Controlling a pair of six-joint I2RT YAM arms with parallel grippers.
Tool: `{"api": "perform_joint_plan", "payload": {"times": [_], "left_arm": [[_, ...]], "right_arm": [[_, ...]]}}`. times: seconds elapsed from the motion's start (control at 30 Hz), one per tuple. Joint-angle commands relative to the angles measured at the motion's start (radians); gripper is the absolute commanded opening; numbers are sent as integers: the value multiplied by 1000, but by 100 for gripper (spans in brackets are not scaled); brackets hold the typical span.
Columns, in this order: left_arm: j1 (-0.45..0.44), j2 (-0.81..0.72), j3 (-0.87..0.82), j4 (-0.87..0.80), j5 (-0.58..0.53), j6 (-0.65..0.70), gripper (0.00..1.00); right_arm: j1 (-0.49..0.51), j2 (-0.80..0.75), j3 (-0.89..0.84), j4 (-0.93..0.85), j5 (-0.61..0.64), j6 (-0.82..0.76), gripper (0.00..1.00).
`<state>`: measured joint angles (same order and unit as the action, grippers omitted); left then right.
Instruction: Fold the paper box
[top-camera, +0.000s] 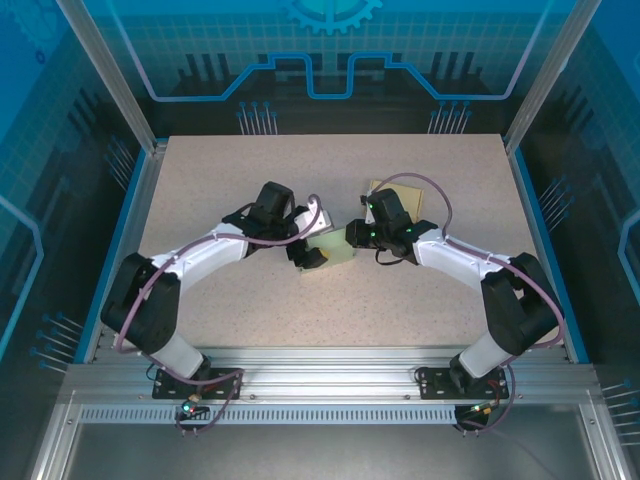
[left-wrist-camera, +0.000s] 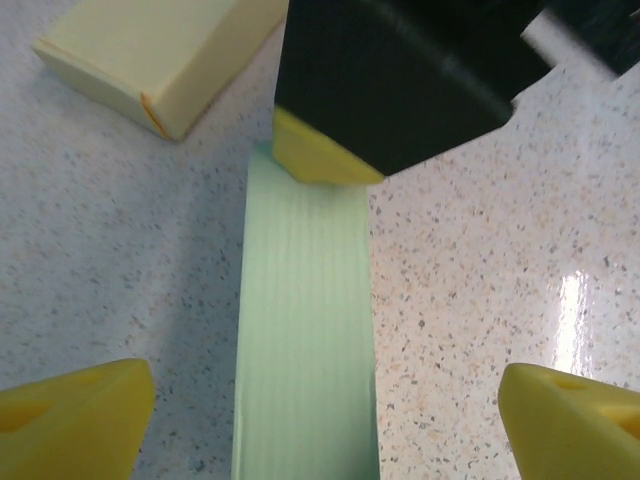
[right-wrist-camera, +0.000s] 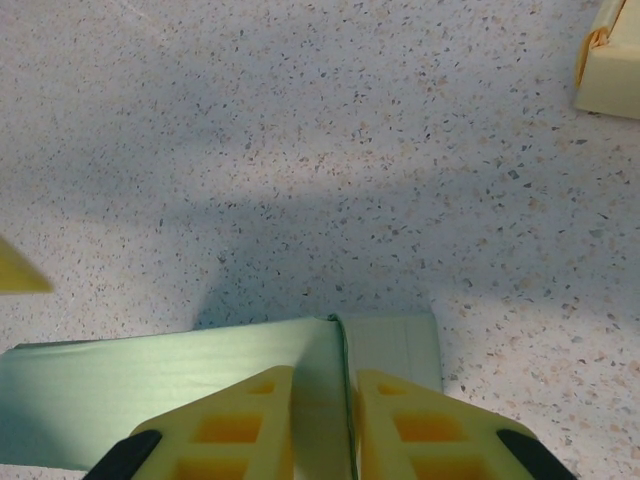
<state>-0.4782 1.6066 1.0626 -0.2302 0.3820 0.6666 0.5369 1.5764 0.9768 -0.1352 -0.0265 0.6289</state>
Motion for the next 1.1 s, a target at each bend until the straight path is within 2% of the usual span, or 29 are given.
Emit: {"api": "perform_joint_plan", "payload": {"times": [0.0, 0.13, 0.37, 0.47, 0.67, 0.77, 0.93, 1.07], "left_arm": [[-19, 35, 49, -73, -43, 51, 89], [-38, 76, 61, -66, -125, 75, 85], [-44, 103, 70, -81, -158, 109, 55], [-51, 96, 55, -64, -191, 138, 53], [-57, 62, -3, 56, -266, 192, 38], [-56, 47, -50, 177, -326, 239, 38], [-34, 87, -91, 347, -432, 337, 38], [-1, 154, -98, 508, -433, 414, 39]], "right_arm": [[23, 29, -30, -188, 25, -8, 21], [24, 18, -32, -193, 27, -8, 21], [25, -27, -31, -216, 36, -11, 21], [26, -58, -30, -226, 37, -12, 21], [23, -163, -19, -278, 58, -12, 22], [21, -248, -14, -332, 110, -11, 23], [21, -412, -23, -445, 258, 2, 33], [19, -542, -45, -494, 322, 9, 50]]}}
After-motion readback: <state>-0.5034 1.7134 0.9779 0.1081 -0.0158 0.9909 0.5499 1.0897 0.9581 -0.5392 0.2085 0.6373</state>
